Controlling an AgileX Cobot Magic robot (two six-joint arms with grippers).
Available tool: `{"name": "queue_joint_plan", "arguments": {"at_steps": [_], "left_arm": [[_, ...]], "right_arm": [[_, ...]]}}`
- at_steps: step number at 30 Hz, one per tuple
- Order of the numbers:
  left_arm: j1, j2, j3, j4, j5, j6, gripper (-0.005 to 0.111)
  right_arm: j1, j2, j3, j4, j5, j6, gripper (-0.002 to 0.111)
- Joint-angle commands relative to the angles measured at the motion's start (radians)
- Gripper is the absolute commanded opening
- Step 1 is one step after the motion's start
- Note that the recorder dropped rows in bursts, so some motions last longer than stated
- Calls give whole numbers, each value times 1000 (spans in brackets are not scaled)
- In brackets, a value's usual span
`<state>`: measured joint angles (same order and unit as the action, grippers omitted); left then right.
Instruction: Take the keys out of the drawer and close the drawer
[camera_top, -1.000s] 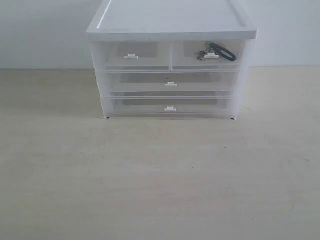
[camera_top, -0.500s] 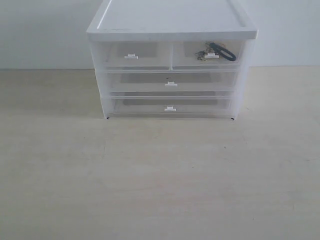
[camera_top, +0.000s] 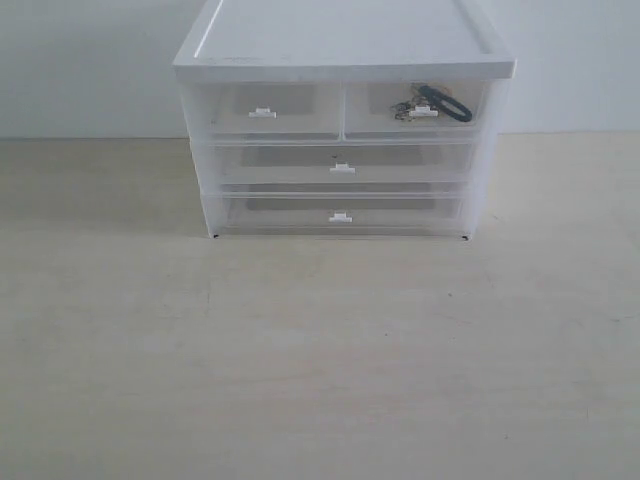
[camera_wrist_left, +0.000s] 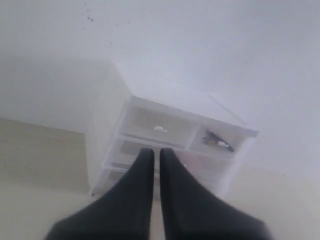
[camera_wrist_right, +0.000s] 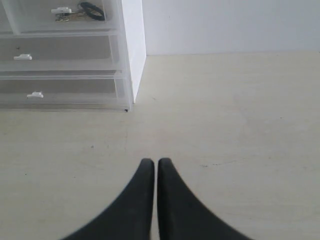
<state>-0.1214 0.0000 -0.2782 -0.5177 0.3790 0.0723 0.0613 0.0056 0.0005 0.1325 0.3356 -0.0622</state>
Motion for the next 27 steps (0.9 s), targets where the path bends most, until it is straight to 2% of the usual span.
{"name": "queue_joint_plan", "arguments": {"at_steps": [1,5,9,16,19,27], "left_arm": [[1,0,-8,-131,-15,10,4],[1,0,-50,-178,-20,112,4],[1,126,-141,-337,-10,292,4],[1,580,-318,-577,169,672,4],[1,786,-400,-590,210,819,4],[1,1259,-586,-586,269,958,4]], "right_arm": [[-4,-6,0,-4,-9,0,0],[-4,-6,0,-4,-9,0,0],[-4,-6,0,-4,-9,0,0],[-4,-6,0,-4,-9,0,0],[-4,-6,0,-4,-9,0,0],[-4,-6,0,-4,-9,0,0]]}}
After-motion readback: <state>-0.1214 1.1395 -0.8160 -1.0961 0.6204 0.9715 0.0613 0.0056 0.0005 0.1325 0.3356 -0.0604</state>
